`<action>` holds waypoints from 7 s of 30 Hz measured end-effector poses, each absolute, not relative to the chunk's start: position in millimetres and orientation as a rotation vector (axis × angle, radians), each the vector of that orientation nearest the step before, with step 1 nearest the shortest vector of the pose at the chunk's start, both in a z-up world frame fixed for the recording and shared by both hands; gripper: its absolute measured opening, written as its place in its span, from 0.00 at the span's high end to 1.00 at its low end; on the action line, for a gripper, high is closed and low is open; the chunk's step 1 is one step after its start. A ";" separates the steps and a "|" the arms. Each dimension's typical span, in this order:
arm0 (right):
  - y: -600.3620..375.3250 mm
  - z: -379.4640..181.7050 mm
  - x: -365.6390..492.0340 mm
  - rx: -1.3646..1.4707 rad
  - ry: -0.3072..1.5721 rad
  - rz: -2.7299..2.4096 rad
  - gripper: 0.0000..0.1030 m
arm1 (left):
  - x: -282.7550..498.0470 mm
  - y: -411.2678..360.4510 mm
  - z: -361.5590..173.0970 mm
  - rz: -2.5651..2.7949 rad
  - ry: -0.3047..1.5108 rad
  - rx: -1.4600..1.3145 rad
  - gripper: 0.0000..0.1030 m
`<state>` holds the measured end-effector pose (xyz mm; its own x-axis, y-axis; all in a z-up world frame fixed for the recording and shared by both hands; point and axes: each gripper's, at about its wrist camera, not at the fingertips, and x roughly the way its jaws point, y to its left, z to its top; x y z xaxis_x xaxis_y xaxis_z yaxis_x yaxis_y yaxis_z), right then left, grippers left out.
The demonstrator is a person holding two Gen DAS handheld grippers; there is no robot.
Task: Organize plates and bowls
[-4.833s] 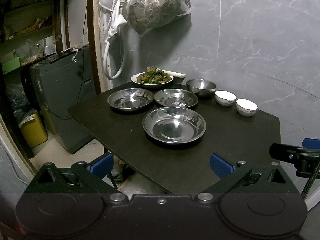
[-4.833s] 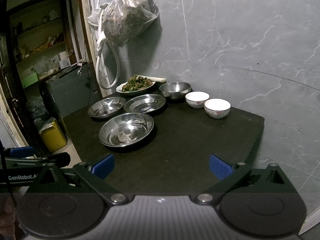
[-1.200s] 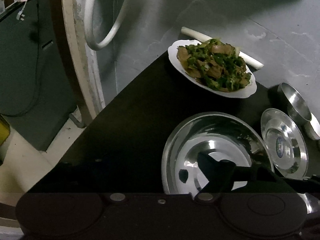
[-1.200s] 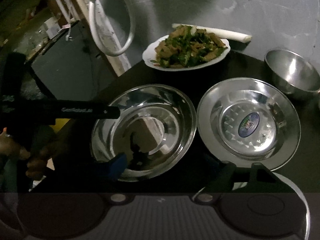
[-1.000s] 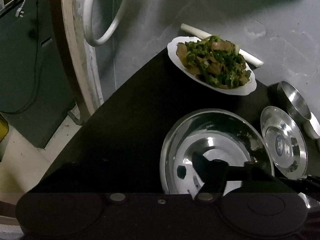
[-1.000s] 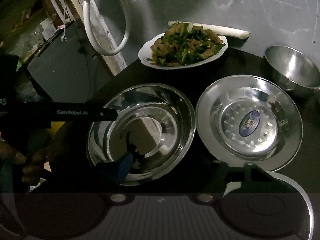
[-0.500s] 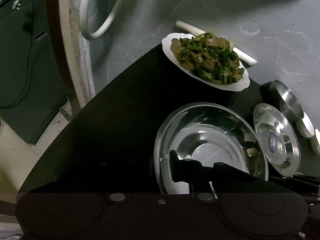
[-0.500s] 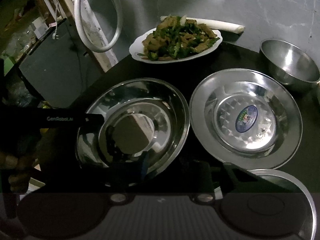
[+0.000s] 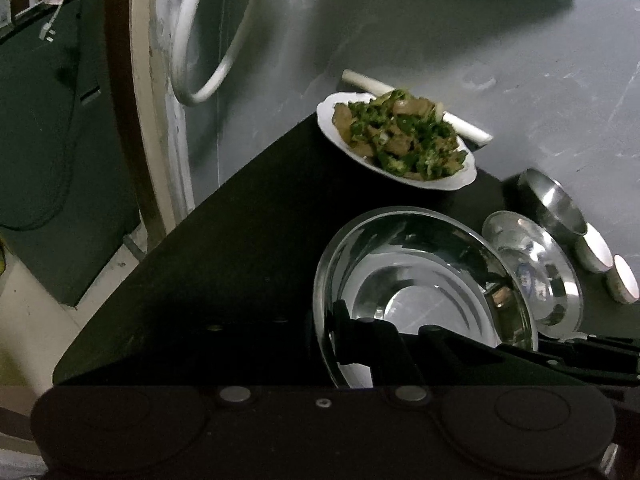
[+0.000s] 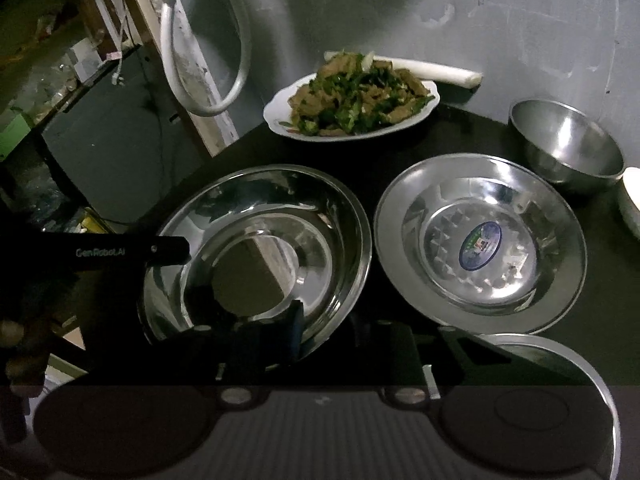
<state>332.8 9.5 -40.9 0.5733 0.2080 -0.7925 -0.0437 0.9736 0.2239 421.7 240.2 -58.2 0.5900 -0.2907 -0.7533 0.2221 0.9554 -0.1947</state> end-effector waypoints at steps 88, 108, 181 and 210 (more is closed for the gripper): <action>-101.1 -14.9 184.7 0.003 0.870 0.066 0.09 | 294.6 100.4 -32.4 -0.264 0.840 0.042 0.16; -131.4 -18.5 247.0 0.292 0.835 -0.207 0.00 | 419.2 127.4 -42.8 -0.300 0.881 -0.032 0.01; -106.0 -32.7 335.1 0.250 0.829 -0.061 0.69 | 447.8 102.1 -32.3 -0.429 0.797 -0.101 0.83; -126.0 3.7 201.2 0.154 0.838 -0.013 0.69 | 302.5 83.4 -27.0 -0.448 0.873 -0.097 0.80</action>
